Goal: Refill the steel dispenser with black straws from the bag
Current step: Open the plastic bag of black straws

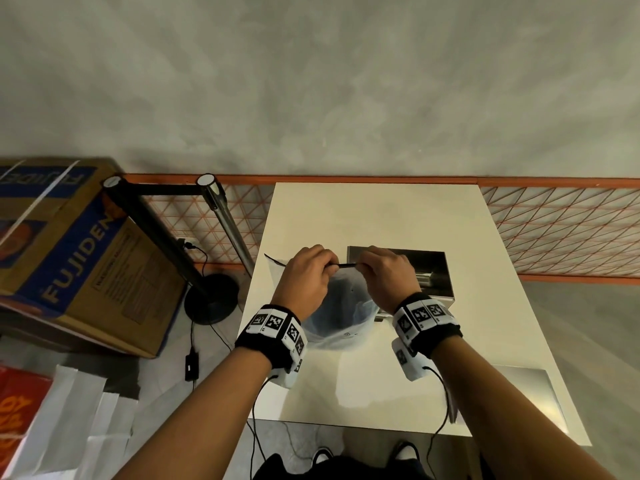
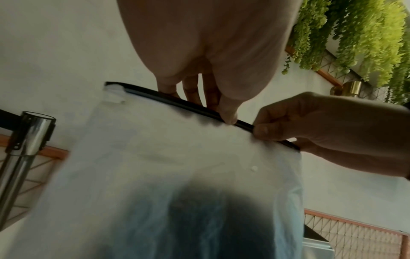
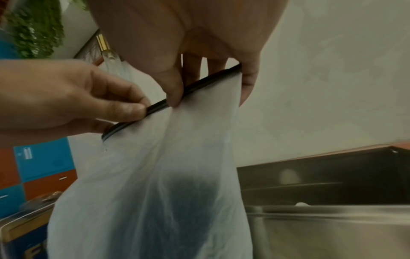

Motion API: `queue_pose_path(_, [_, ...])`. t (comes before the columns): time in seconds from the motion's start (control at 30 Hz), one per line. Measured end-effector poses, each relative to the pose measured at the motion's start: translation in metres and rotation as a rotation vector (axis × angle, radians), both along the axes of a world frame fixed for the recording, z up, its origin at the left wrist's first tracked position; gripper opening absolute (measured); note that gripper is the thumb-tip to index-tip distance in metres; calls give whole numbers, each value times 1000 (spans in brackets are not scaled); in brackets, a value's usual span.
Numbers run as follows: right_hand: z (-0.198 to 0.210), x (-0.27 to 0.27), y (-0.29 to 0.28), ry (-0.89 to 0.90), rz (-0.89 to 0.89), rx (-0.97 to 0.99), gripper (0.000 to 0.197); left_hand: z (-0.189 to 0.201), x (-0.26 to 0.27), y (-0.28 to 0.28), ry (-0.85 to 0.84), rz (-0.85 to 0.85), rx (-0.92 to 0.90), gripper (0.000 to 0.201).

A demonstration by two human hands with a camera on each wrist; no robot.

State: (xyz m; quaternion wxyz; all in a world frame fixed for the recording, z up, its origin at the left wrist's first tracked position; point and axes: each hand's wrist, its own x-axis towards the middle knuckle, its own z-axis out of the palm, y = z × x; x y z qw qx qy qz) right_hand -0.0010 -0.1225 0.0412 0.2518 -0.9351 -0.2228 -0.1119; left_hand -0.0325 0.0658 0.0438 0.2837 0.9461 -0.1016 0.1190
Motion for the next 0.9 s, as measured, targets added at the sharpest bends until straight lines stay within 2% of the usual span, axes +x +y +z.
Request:
queue_pose_path(0.47, [2,5,-11,48,-57,-62,12,3,-6,34,-16,47,13,5])
queue_pose_path(0.63, [6,4,18,-6,61,-168,15,7,-8,30,-38,29,-13,5])
queue_pose_path(0.77, [3,-1,48,-11,126,-128,29,7,-9,28,-52,35,-23,4])
queue_pose_path(0.9, [1,-3,55,-40,117,-132,11,6,-11,36,-49,39,3,2])
